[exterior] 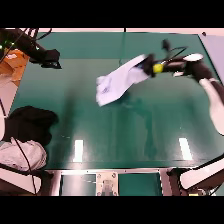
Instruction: Fold the shirts.
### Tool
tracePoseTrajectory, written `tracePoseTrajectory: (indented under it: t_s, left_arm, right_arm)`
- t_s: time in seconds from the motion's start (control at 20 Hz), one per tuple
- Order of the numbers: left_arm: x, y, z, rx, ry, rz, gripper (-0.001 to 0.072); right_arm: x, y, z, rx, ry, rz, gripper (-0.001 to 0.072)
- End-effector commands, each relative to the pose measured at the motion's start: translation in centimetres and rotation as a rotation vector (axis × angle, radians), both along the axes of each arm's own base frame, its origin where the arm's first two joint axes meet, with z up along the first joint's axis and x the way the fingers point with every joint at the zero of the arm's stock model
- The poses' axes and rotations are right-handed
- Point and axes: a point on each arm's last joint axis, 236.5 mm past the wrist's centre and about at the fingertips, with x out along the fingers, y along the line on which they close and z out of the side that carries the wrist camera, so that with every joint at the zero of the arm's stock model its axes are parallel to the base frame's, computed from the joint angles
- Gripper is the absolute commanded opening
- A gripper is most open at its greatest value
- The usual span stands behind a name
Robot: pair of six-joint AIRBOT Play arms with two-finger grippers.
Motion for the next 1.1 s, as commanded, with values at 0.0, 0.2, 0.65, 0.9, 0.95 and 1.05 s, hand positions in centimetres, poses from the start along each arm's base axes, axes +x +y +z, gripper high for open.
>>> tracePoseTrajectory:
  t_s: [0.0,0.2,0.65,0.9,0.95,1.05]
  left_arm:
    - [-0.1,0.0,0.0,0.0,0.002,-0.002,0.0023]
    - [-0.1,0.0,0.0,0.0,0.003,-0.001,0.0024]
    - [-0.2,-1.2,0.6,-0.055,0.0,-0.018,0.0023]
    - [-0.4,-1.7,0.7,-0.071,0.004,-0.029,0.0023]
    - [-0.5,-1.8,0.7,-0.072,0.009,-0.032,0.0023]
    - [-0.7,-1.8,0.6,-0.072,0.016,-0.035,0.0023]
  right_arm:
    - [1.5,-12.5,5.7,0.034,-0.026,-0.282,0.0019]
    - [-4.6,-31.5,3.2,-0.1,0.155,-0.646,0.002]
    - [-29.2,-48.7,-11.0,-0.284,0.597,-1.194,0.0018]
    - [-32.3,-44.8,-16.8,-0.264,0.691,-1.138,0.002]
    - [-33.2,-44.3,-17.7,-0.285,0.733,-1.118,0.002]
    - [-36.0,-43.4,-19.2,-0.351,0.847,-1.074,0.0021]
